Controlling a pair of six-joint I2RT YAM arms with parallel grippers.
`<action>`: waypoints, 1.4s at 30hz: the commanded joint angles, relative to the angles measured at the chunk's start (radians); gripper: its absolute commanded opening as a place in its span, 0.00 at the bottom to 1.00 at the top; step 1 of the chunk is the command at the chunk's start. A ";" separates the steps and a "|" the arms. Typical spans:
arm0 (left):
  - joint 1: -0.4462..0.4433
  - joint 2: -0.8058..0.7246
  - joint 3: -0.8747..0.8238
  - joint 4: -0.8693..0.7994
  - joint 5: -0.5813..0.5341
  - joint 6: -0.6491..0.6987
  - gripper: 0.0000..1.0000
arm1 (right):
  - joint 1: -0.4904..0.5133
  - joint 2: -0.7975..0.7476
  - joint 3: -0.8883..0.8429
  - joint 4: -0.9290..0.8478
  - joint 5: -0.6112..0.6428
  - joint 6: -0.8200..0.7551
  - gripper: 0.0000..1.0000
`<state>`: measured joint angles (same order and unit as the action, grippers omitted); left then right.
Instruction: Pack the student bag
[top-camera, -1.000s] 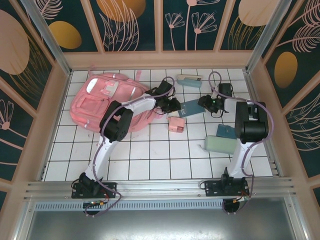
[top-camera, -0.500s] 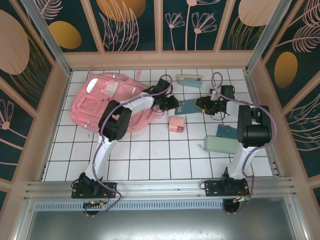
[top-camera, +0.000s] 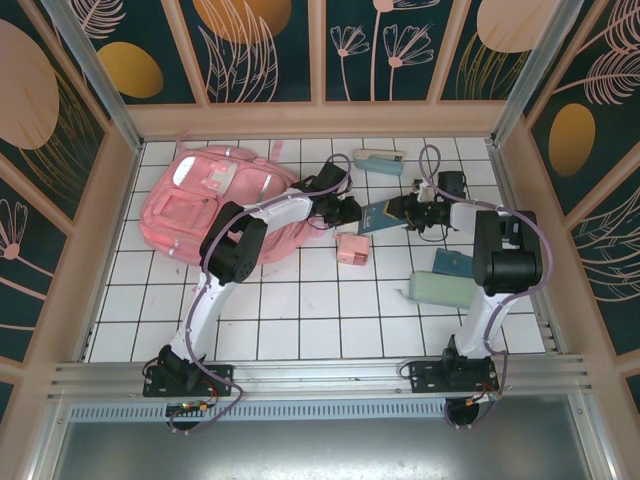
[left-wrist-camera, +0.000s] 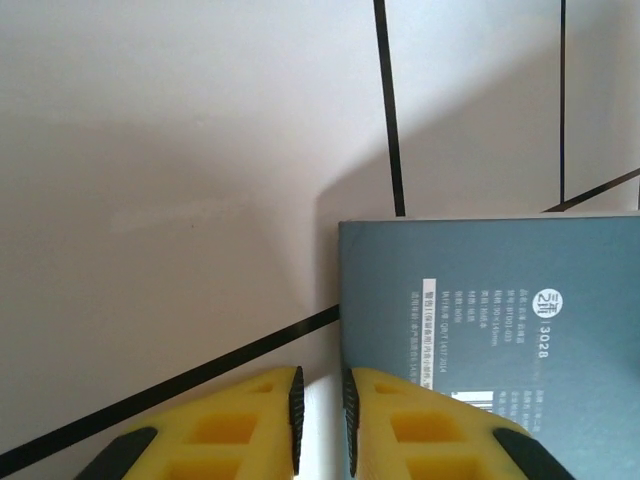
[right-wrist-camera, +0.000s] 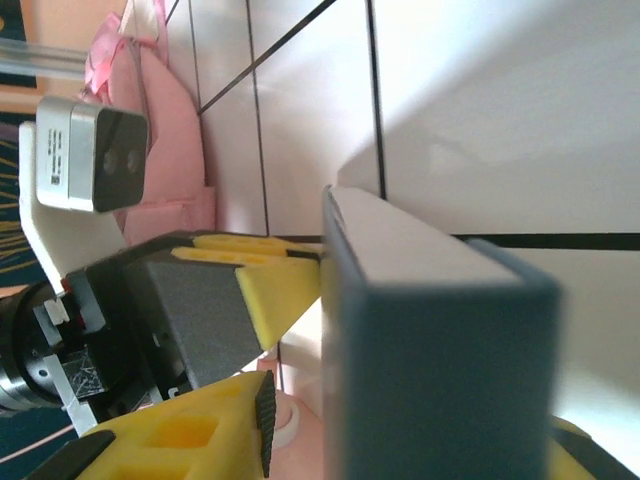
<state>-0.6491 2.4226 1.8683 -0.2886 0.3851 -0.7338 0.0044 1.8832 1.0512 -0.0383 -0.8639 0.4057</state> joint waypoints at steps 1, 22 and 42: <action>-0.012 0.006 -0.015 -0.040 0.000 0.026 0.21 | -0.018 -0.062 -0.005 -0.023 0.007 -0.007 0.31; 0.051 -0.313 0.052 -0.401 -0.458 0.299 0.40 | 0.013 -0.251 -0.083 0.125 -0.019 0.176 0.00; 0.125 -0.464 -0.343 -0.428 -0.746 0.445 0.39 | 0.182 -0.220 -0.062 0.242 -0.003 0.279 0.00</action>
<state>-0.5266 1.9793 1.5421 -0.7067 -0.3172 -0.3168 0.1757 1.6531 0.9802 0.1410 -0.8501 0.6651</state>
